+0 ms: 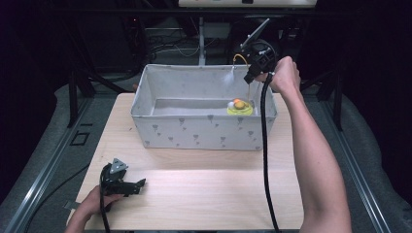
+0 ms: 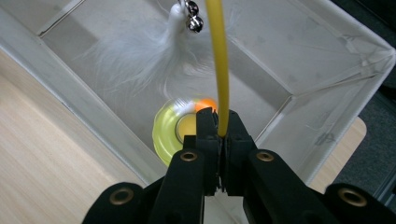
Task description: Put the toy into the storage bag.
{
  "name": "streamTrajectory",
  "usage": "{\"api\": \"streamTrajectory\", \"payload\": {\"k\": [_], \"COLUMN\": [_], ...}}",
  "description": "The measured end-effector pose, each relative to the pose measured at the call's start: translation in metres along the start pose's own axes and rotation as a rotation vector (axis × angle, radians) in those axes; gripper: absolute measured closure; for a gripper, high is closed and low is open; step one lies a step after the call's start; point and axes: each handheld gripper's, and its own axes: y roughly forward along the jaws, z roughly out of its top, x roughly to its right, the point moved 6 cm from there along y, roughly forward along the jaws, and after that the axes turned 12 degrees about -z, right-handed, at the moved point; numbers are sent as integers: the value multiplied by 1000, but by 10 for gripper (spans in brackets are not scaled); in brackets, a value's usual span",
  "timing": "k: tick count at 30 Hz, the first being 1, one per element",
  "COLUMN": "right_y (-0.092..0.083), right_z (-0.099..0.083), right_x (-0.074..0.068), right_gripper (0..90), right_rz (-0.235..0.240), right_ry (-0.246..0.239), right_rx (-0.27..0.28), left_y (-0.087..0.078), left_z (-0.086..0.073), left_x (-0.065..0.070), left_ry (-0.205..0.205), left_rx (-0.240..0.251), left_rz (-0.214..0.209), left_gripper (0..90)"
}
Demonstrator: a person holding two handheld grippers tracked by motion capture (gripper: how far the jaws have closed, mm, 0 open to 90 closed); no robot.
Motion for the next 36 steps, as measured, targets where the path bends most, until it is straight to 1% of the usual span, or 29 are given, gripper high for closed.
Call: {"api": "streamTrajectory", "payload": {"k": [2, 6, 8, 11, 13, 14, 15, 16, 17, 19, 20, 23, 25, 27, 28, 36], "right_y": [2, 7, 12, 15, 18, 20, 21, 22, 24, 27, 29, 35, 39, 43, 45, 62], "right_z": [-1, -4, -6, -10, -13, -14, -15, -17, -18, -23, -24, -32, -37, -41, -44, -62], "right_x": [0, -1, -3, -1, 0, -1, -1, 1, 0, 1, 1, 3, 4, 4, 5, 7], "right_gripper": [882, 881, 881, 881, 882, 881, 881, 882, 881, 881, 882, 882, 881, 881, 882, 881], "right_rz": [-1, 3, 9, 5, 9, 15, 10, 5, 12, 7, 13, 12, 27, 29, 28, 44], "right_ry": [-7, -5, 6, 1, 6, 16, 16, 6, 15, 14, 24, 23, 27, 35, 34, 52], "right_rx": [-5, -11, -9, -25, -29, -21, -26, -36, -32, -50, -41, -64, -72, -74, -84, -120], "left_y": [0, 0, 0, 0, 0, 0, 0, 0, 0, 0, 0, 0, 0, 0, 0, 0], "left_z": [0, 0, 0, 0, 0, 0, 0, 0, 0, 0, 0, 0, 0, 0, 0, 0], "left_x": [0, 0, 0, 0, 0, 0, 0, 0, 0, 0, 0, 0, 0, 0, 0, 0], "left_ry": [0, 0, 0, 0, 0, 0, 0, 0, 0, 0, 0, 0, 0, 0, 0, 0], "left_rx": [0, 0, 0, 0, 0, 0, 0, 0, 0, 0, 0, 0, 0, 0, 0, 0], "left_rz": [0, 0, 0, 0, 0, 0, 0, 0, 0, 0, 0, 0, 0, 0, 0, 0], "left_gripper": [0, 0, 0, 0, 0, 0, 0, 0, 0, 0, 0, 0, 0, 0, 0, 0]}}
